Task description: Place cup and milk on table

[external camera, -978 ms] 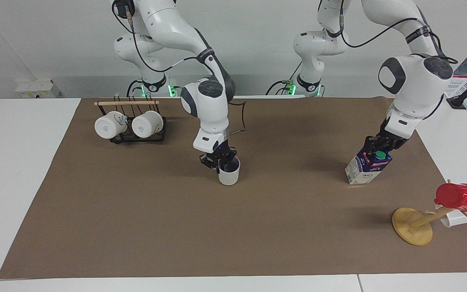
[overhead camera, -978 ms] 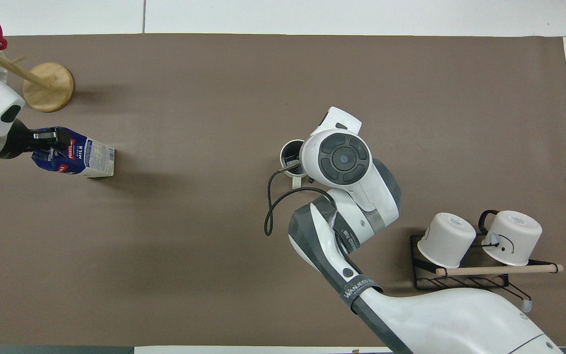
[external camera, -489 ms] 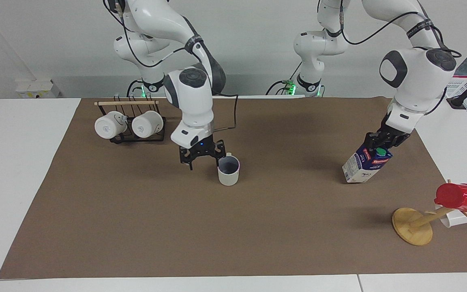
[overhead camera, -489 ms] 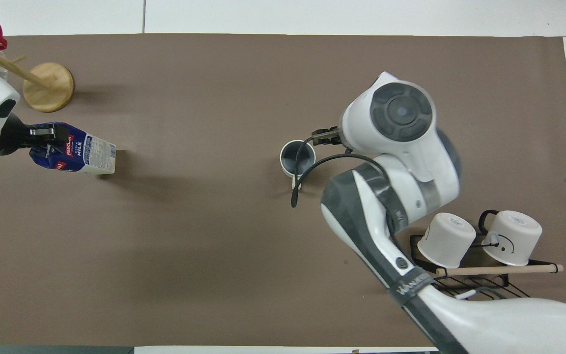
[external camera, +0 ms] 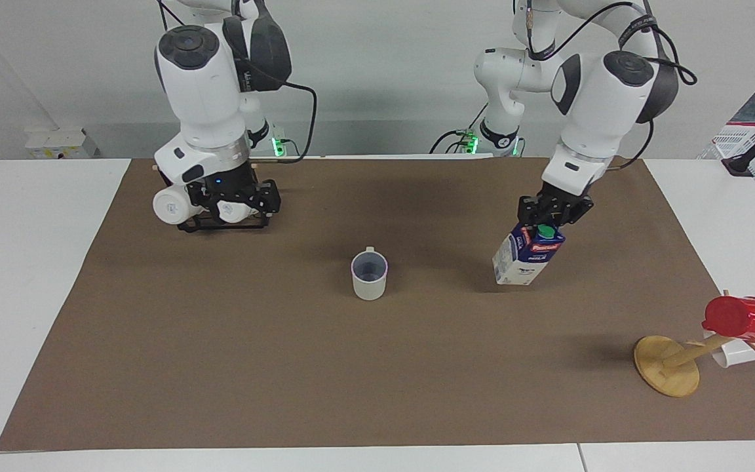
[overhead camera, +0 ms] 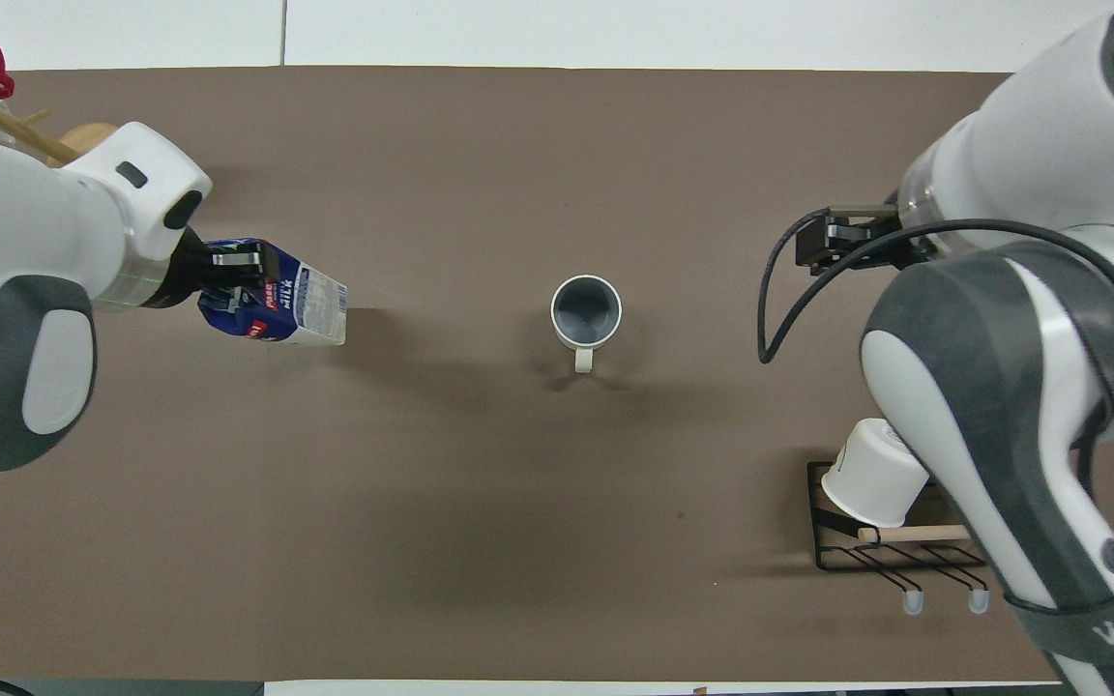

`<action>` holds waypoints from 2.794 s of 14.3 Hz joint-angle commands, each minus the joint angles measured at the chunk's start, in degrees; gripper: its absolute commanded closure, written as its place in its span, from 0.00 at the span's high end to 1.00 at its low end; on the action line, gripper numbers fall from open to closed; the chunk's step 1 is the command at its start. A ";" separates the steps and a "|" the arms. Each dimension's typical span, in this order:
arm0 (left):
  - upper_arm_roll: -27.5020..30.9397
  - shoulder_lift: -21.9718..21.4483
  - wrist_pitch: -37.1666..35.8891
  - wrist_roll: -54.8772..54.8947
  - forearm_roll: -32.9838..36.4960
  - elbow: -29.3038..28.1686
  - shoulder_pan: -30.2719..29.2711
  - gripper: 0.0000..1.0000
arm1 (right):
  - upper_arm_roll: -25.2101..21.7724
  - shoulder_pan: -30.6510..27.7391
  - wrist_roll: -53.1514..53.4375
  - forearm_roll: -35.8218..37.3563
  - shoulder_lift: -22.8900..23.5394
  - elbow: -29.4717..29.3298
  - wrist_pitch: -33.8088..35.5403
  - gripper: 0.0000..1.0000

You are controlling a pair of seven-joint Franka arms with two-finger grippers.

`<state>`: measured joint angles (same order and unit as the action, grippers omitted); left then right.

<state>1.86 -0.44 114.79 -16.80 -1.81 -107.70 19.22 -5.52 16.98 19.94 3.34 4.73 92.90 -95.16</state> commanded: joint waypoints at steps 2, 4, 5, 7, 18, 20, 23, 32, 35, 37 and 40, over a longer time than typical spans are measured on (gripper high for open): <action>0.77 -0.27 -0.01 -9.89 1.36 -0.32 5.98 0.00 | 0.68 -5.80 0.28 -0.35 -7.08 8.42 3.66 1.00; 0.69 1.66 3.67 -15.43 4.52 -0.14 9.85 0.00 | 0.68 -8.36 -1.38 -0.35 -10.69 12.73 4.19 1.00; 0.69 2.11 4.65 -17.29 4.71 -0.05 11.17 0.00 | 0.68 -9.67 -3.13 -0.35 -11.92 13.88 4.71 1.00; 0.69 5.61 6.76 -19.14 4.71 2.48 13.46 0.00 | 0.68 -12.40 -7.60 -0.35 -12.90 13.63 6.82 1.00; 0.60 10.99 7.29 -25.21 5.68 4.09 18.04 0.00 | 0.68 -14.87 -16.67 -1.84 -4.29 -8.25 15.00 1.00; 0.60 11.16 7.81 -25.57 6.03 4.87 18.66 1.00 | 0.95 -14.44 -16.86 -1.84 -3.32 -10.80 16.49 1.00; 0.60 10.91 8.53 -25.22 5.85 4.69 18.31 1.00 | 1.30 -13.21 -17.04 -0.87 -3.23 -10.81 15.97 1.00; 1.48 -1.39 -5.52 -19.51 5.41 5.31 12.07 1.00 | 1.21 -13.64 -23.72 -1.05 -3.41 -9.40 12.72 1.00; 1.65 -2.81 -10.11 -11.64 5.41 5.22 6.81 1.00 | 1.21 -13.99 -23.10 -1.75 -3.50 -9.22 12.54 1.00; 1.74 -2.89 -10.20 -5.37 5.41 5.66 3.12 1.00 | 1.21 -13.91 -22.05 -1.76 -3.50 -9.14 12.54 1.00; 2.00 -3.34 -10.29 -0.37 3.58 6.27 -2.24 1.00 | 1.21 -13.82 -19.15 -1.84 -3.50 -9.14 12.63 1.00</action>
<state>4.12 -2.97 105.08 -21.24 2.94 -101.43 20.03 -4.58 3.66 -1.02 1.80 1.17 83.78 -82.00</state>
